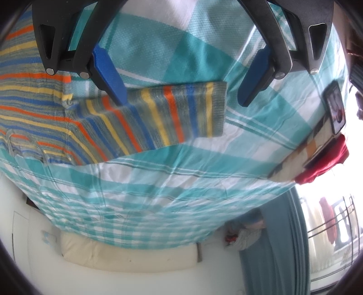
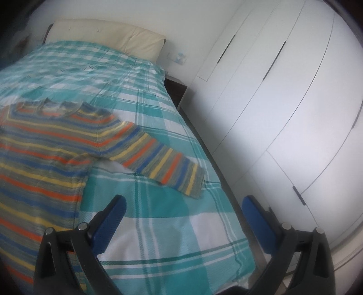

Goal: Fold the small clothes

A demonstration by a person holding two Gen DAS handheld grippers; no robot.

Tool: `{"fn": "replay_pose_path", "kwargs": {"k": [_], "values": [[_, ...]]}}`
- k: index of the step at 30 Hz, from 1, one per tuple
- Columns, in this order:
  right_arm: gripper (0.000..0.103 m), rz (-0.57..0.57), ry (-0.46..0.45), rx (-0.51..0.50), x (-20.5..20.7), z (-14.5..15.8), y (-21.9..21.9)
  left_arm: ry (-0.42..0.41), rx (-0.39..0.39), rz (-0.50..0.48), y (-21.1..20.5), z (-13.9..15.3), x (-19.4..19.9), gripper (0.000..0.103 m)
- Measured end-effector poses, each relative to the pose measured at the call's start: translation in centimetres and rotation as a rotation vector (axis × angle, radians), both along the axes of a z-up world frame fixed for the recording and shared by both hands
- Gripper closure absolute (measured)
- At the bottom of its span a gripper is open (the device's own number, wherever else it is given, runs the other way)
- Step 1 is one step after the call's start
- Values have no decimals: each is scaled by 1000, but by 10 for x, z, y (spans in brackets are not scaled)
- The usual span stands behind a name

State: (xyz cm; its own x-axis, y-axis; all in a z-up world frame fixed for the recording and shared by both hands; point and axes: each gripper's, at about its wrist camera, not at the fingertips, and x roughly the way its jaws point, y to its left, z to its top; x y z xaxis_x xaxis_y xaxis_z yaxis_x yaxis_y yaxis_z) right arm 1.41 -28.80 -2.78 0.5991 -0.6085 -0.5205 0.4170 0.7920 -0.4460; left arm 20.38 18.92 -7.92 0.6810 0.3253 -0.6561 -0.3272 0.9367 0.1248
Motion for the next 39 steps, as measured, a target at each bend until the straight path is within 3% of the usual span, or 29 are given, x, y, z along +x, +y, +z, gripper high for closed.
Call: {"fn": "replay_pose_path", "kwargs": {"k": [39], "values": [[2,-1,17,-1,1,-1,-4,7,-6,4,4,0,-1,4]]}}
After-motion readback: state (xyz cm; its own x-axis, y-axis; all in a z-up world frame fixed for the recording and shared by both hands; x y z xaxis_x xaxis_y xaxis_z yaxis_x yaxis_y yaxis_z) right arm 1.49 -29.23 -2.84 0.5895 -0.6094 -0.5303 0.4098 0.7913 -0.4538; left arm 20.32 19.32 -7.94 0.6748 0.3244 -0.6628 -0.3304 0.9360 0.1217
